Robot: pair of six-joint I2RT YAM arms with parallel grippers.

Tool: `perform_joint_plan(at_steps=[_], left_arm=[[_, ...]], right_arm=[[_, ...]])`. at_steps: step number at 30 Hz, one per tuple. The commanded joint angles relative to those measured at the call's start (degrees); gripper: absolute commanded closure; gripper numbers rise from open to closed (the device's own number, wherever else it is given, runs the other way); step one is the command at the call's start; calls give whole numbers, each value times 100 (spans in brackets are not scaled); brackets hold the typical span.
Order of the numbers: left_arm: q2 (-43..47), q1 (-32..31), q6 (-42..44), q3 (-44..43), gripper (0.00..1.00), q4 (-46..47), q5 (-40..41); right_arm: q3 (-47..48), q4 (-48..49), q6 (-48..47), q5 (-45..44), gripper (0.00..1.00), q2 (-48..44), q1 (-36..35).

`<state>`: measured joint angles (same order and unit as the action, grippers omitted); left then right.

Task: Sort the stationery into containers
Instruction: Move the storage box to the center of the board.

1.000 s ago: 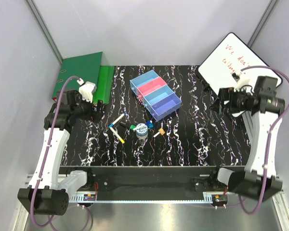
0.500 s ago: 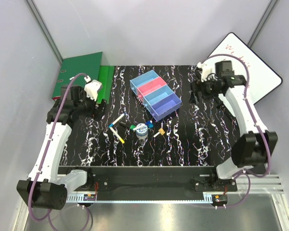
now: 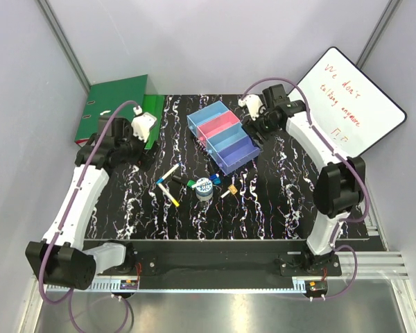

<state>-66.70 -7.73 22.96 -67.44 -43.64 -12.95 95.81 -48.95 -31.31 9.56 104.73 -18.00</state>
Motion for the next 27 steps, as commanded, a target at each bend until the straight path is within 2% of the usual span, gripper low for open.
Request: perform_joint_plan(at_steps=[1, 5, 15, 19, 27], left_arm=[[-89, -36, 68, -226, 1, 233, 73], [-89, -45, 68, -182, 1, 285, 12], [-212, -54, 209, -129, 1, 286, 73], [-309, -62, 165, -138, 1, 286, 29], [-405, -62, 305, -120, 1, 251, 91]], right_arm=[[377, 289, -192, -682, 23, 327, -2], [386, 535, -60, -877, 28, 654, -2], [1308, 571, -174, -710, 29, 1585, -11], [1361, 623, -340, -736, 31, 1779, -19], [1195, 755, -543, -623, 44, 1911, -63]])
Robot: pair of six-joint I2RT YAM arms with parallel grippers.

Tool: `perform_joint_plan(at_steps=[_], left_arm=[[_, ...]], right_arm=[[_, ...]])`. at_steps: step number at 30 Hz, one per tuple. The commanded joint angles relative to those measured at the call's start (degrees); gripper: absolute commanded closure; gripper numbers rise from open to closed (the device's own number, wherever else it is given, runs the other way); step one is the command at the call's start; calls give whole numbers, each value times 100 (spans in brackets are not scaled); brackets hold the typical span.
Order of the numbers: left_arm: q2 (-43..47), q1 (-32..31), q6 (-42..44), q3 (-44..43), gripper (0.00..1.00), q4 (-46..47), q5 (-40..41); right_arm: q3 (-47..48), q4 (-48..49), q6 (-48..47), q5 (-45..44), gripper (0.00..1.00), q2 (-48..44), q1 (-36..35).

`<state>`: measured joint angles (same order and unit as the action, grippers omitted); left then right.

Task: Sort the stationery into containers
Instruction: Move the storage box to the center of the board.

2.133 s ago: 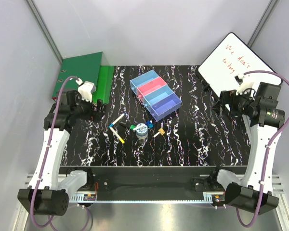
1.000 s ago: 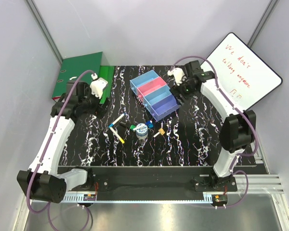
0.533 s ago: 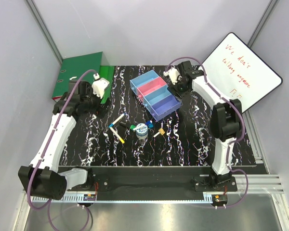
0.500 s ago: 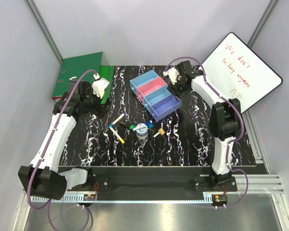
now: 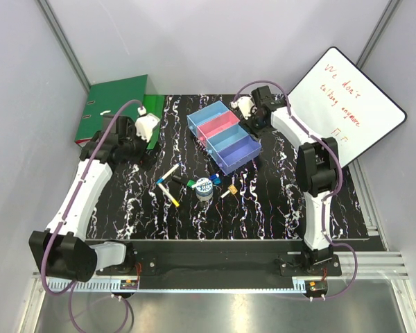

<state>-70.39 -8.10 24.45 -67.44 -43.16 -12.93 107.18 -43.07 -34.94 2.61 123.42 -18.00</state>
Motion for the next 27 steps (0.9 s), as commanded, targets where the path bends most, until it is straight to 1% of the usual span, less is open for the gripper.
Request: perform_joint_plan(at_steps=[1, 6, 10, 11, 13, 14, 17, 18, 19, 24, 27], left_arm=[[-45, -25, 166, -129, 1, 202, 97], [-115, -25, 192, -199, 1, 185, 54], [-142, -25, 174, -208, 1, 176, 36], [-142, -25, 192, -217, 1, 176, 19], [-150, -25, 201, -217, 1, 167, 36], [-159, -25, 201, -217, 1, 159, 27], [-185, -25, 201, -208, 1, 132, -8], [-186, -25, 210, -199, 1, 123, -25], [-194, -34, 201, -173, 1, 123, -17], [-212, -34, 210, -164, 1, 114, -61], [-238, -34, 201, -156, 1, 123, -104]], right_arm=[[6, 176, -189, 99, 46, 25, -81], [-276, 246, -233, 143, 48, -19, -99], [-530, 369, -320, 161, 55, -11, -134], [-557, 422, -338, 143, 61, -2, -142], [-601, 475, -399, 126, 66, 25, -151], [-610, 510, -408, 99, 71, 68, -151], [-601, 563, -514, 21, 75, 139, -160], [-593, 580, -540, 3, 80, 148, -151], [-593, 589, -619, -15, 82, 156, -160], [-593, 677, -1014, -129, 87, 157, -160], [-549, 747, -1172, -217, 87, 183, -160]])
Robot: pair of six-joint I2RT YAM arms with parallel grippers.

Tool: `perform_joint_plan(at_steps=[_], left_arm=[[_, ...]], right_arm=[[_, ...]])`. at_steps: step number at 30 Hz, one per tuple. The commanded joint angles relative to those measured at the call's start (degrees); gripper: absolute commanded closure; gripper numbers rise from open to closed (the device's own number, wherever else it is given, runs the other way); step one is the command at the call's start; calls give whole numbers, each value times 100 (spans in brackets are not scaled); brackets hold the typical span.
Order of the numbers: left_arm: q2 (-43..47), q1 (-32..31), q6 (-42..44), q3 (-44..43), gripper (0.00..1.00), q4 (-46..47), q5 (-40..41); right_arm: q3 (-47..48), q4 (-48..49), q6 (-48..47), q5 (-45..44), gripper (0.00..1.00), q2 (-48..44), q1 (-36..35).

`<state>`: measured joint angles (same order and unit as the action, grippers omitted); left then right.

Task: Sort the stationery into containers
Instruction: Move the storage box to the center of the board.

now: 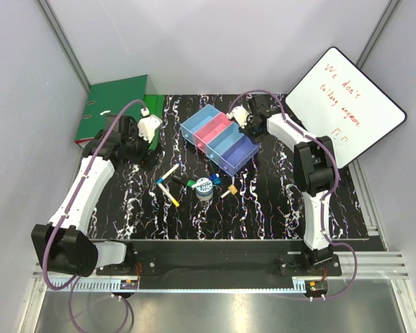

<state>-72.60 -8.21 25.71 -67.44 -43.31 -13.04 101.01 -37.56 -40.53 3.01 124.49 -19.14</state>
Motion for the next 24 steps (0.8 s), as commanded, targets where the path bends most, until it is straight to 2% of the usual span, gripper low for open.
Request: perform_joint_plan(at_steps=[1, 10, 24], left_arm=[[-9, -23, 83, -155, 1, 130, -94], [-18, -49, 65, -76, 1, 95, -155], [-61, -58, 74, 20, 1, 95, -199]], right_arm=[[85, 214, -648, -265, 87, 84, -46], [305, 706, -1299, -687, 86, 313, -46], [1043, 1022, -2142, -722, 86, 805, -46]])
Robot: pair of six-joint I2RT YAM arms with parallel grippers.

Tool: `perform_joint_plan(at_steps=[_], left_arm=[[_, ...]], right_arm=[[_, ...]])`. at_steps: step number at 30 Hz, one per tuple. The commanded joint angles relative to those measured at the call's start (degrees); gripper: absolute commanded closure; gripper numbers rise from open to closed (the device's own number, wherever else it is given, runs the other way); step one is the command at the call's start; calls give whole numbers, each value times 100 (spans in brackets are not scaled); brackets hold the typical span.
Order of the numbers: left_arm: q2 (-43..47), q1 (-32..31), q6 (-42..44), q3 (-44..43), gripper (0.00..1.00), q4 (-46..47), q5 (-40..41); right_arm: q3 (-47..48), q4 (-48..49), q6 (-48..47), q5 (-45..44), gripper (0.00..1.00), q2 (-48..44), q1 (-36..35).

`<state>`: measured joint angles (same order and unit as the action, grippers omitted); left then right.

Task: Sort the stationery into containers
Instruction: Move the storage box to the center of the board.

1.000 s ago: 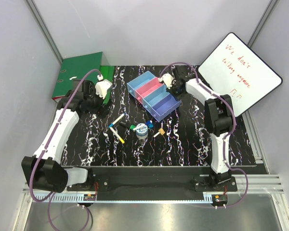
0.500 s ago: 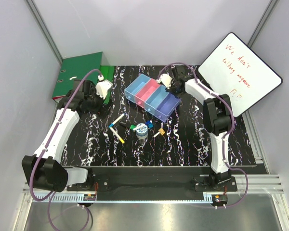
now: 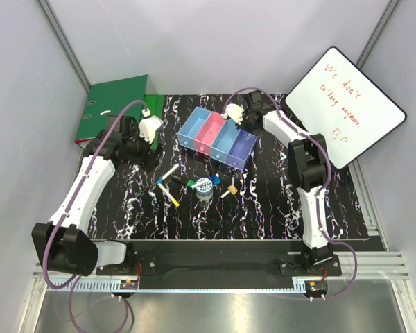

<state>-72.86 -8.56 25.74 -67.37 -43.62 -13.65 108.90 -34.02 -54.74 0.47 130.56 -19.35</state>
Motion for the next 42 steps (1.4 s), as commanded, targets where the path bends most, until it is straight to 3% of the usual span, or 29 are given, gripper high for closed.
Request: perform_joint_plan(at_steps=[1, 5, 7, 12, 32, 37, 42], left_arm=[[-35, -23, 63, 14, 1, 125, -147], [-70, -23, 72, -4, 1, 117, -147], [-88, -23, 72, -4, 1, 125, -156], [-106, -32, 81, -30, 1, 108, -138], [-264, -41, 45, -144, 1, 116, -182], [-317, -41, 90, -145, 1, 116, -182], [-316, -58, 46, -171, 1, 125, -244]], right_arm=[[263, 695, -783, -469, 86, 206, -25], [263, 879, -1187, -451, 83, 233, -16], [289, 941, -1354, -434, 72, 250, -16], [439, 994, -1583, -407, 56, 364, -7], [1080, 1987, -2208, -425, 48, 857, 37], [766, 1663, -1910, -144, 36, 340, 37], [167, 1275, -1707, 83, 32, -583, 28]])
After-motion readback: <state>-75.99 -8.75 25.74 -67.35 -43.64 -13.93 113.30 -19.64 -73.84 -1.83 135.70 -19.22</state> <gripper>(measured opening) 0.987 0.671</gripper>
